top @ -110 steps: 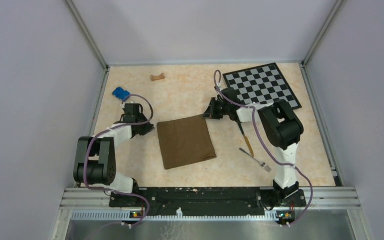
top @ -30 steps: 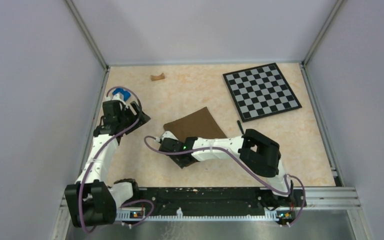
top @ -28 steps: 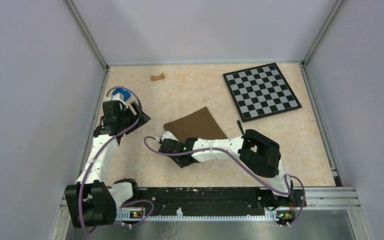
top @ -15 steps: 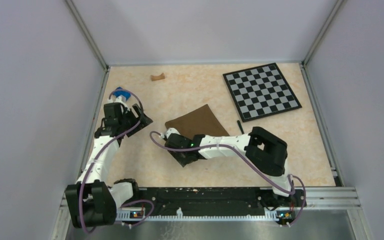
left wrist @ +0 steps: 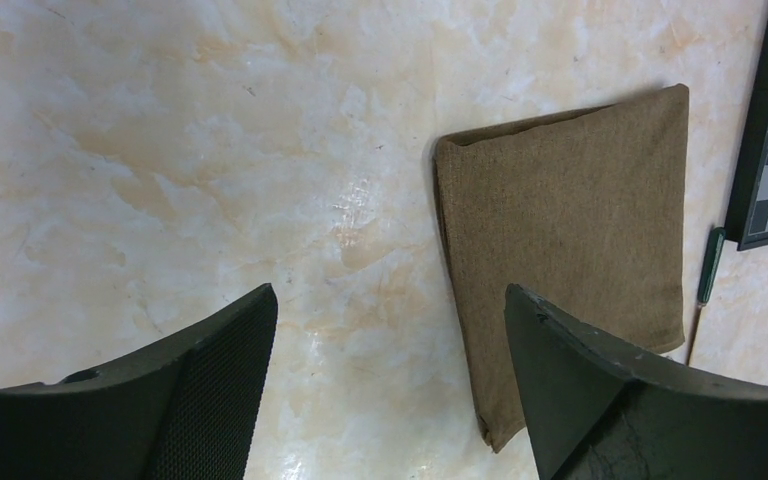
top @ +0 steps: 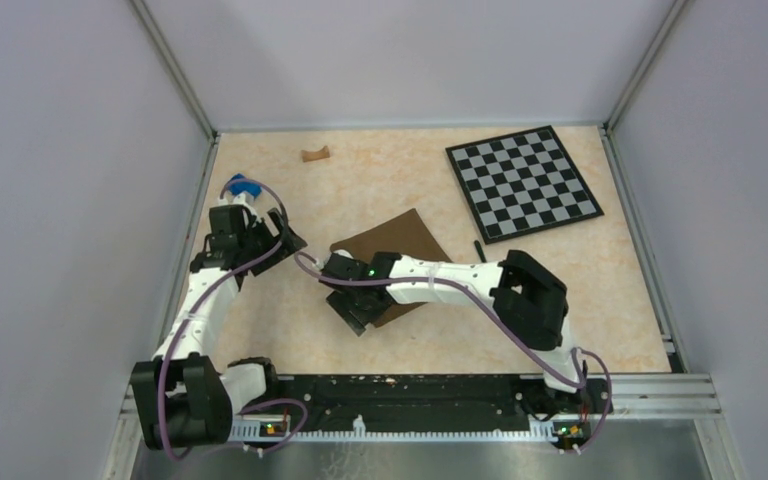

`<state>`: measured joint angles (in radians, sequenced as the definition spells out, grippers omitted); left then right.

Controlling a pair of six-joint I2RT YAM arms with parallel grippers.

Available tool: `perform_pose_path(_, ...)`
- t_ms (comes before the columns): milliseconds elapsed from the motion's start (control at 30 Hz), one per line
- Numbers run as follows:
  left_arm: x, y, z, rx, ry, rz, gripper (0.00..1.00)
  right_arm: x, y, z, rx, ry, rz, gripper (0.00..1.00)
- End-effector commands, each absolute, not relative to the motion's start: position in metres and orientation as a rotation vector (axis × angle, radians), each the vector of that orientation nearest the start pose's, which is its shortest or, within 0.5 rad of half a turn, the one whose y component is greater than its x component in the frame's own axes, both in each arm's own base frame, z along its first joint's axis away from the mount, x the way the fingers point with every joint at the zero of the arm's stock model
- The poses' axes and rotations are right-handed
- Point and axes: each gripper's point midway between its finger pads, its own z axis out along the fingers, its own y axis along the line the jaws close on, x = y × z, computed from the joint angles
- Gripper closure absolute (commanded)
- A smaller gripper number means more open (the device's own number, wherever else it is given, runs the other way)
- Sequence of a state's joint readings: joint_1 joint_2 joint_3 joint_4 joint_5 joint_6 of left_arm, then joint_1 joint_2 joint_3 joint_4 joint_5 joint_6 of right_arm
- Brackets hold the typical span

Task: Fold the napkin into a case and place the utensils inside
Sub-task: Fold the lower triangle-folded napkin at the center of the board.

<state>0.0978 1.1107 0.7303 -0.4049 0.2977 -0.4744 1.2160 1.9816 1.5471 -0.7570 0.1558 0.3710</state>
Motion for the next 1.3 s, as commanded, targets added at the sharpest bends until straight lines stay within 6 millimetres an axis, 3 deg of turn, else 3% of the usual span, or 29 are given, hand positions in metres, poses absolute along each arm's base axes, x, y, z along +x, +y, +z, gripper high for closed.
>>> perform_pose_path(0, 0.308, -0.036, 0.137, -0.486, 2.274, -0.512, 0.11, 0.168, 0.391, 0.049, -1.06, 2.624, 0.147, 0.36)
perform_pose_path(300, 0.307, -0.036, 0.142, -0.473, 2.248, -0.513, 0.11, 0.177, 0.389, 0.027, -1.085, 2.669, 0.07, 0.43)
perform_pose_path(533, 0.307, -0.037, 0.145, -0.464, 2.233, -0.529, 0.11, 0.175, 0.372, -0.015, -1.102, 2.71, -0.047, 0.5)
perform_pose_path(633, 0.306, -0.037, 0.146, -0.463, 2.232, -0.531, 0.11, 0.172, 0.368, -0.032, -1.109, 2.73, -0.062, 0.61)
perform_pose_path(767, 0.305, -0.038, 0.144, -0.462, 2.234, -0.533, 0.11, 0.175, 0.367, -0.039, -1.096, 2.714, -0.066, 0.83)
perform_pose_path(900, 0.305, -0.046, 0.141, -0.432, 2.241, -0.591, 0.11, 0.183, 0.376, -0.025, -1.097, 2.649, -0.011, 1.0)
perform_pose_path(1000, 0.303, -0.06, 0.133, -0.43, 2.266, -0.694, 0.11, 0.19, 0.391, 0.004, -1.067, 2.571, 0.113, 1.0)
perform_pose_path(1100, 0.297, -0.075, 0.123, -0.455, 2.284, -0.821, 0.1, 0.196, 0.407, 0.039, -0.975, 2.521, 0.345, 1.0)
perform_pose_path(1267, 0.281, -0.115, 0.113, -0.569, 2.244, -1.149, 0.05, 0.192, 0.409, 0.064, -0.847, 2.499, 0.688, 1.0)
